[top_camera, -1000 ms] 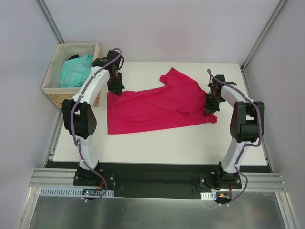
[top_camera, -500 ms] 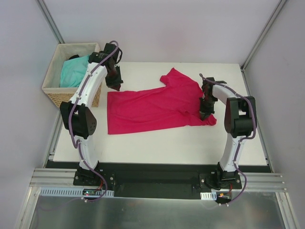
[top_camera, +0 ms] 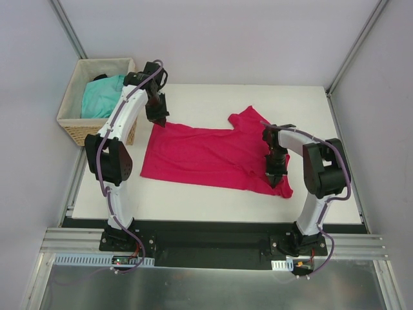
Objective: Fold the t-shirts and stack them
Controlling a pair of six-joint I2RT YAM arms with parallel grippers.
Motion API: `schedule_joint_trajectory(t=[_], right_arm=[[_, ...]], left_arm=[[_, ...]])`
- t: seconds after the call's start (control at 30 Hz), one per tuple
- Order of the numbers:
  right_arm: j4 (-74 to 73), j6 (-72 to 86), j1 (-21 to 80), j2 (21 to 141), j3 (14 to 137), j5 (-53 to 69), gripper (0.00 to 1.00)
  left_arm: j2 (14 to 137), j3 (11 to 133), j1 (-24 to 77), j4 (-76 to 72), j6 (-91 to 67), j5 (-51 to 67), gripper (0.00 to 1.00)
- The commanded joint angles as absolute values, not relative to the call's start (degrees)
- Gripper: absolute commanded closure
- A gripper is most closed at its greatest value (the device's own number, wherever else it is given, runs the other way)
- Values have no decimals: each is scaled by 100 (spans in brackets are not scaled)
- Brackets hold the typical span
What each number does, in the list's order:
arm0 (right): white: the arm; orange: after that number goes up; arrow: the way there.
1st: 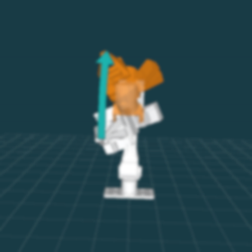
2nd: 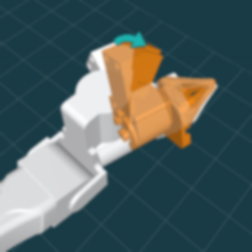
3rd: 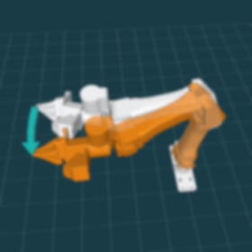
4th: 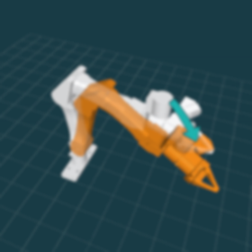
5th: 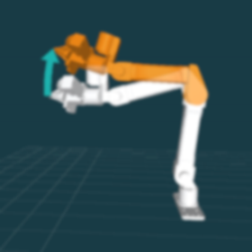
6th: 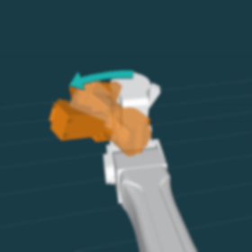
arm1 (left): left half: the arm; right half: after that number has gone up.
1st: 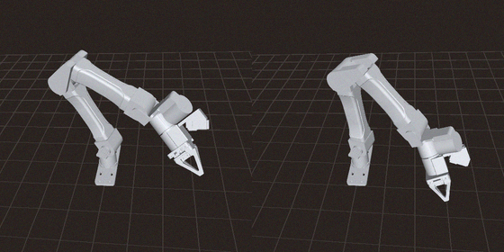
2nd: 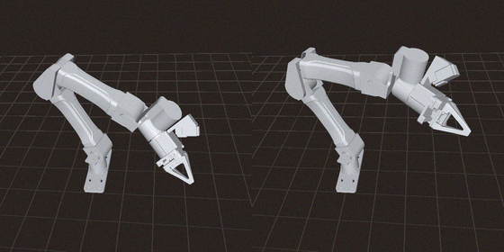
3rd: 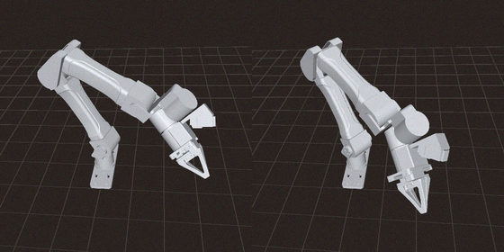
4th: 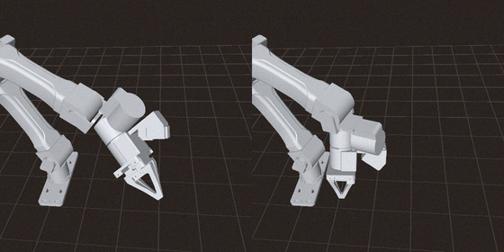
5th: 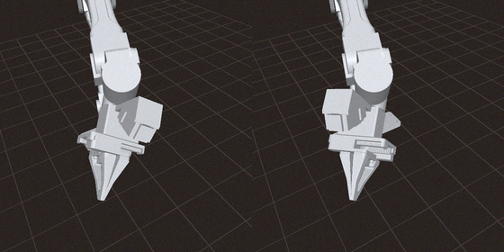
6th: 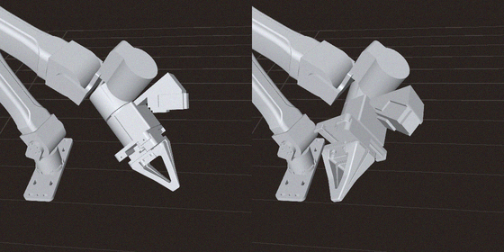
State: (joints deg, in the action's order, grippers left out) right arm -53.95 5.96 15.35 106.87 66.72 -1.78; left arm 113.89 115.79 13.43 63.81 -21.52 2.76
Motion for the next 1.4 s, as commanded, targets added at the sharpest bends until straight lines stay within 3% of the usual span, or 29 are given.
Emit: schedule_joint_trajectory(t=[0.0, 0.23, 0.6, 0.93, 1.0, 1.03, 1.07, 1.1, 1.23, 1.37], right_arm=[[-6115, 598, 1451, 10468, 6784, -1256, 99], [-6302, 220, 818, 10398, 7233, -1634, 99], [-6328, 53, 800, 10090, 7488, -1890, 99], [-5872, -114, 730, 9887, 7822, -617, 99], [-5591, -175, 712, 9958, 7849, -118, 90], [-5468, -176, 703, 10002, 7805, -62, 82], [-5284, -141, 703, 10098, 7779, 34, 65], [-5230, -132, 703, 10151, 7796, 253, 61], [-5089, -70, 694, 10309, 7901, 246, 54], [-5185, -79, 694, 10468, 7937, 185, 54]], left_arm=[[11092, 11627, 1327, 6486, -2223, 509, 100], [11118, 11979, 1327, 6495, -2303, 615, 100], [11241, 12164, 1327, 6539, -2294, 466, 100], [11434, 12366, 1327, 6504, -2312, 615, 100], [11443, 12428, 1327, 6460, -2312, 668, 100], [11469, 12463, 1327, 6425, -2303, 694, 100], [11487, 12524, 1327, 6416, -2303, 720, 100], [11496, 12542, 1327, 6407, -2303, 747, 100], [11444, 12542, 1327, 6390, -2276, 712, 100], [11373, 12489, 1327, 6390, -2233, 633, 100]])
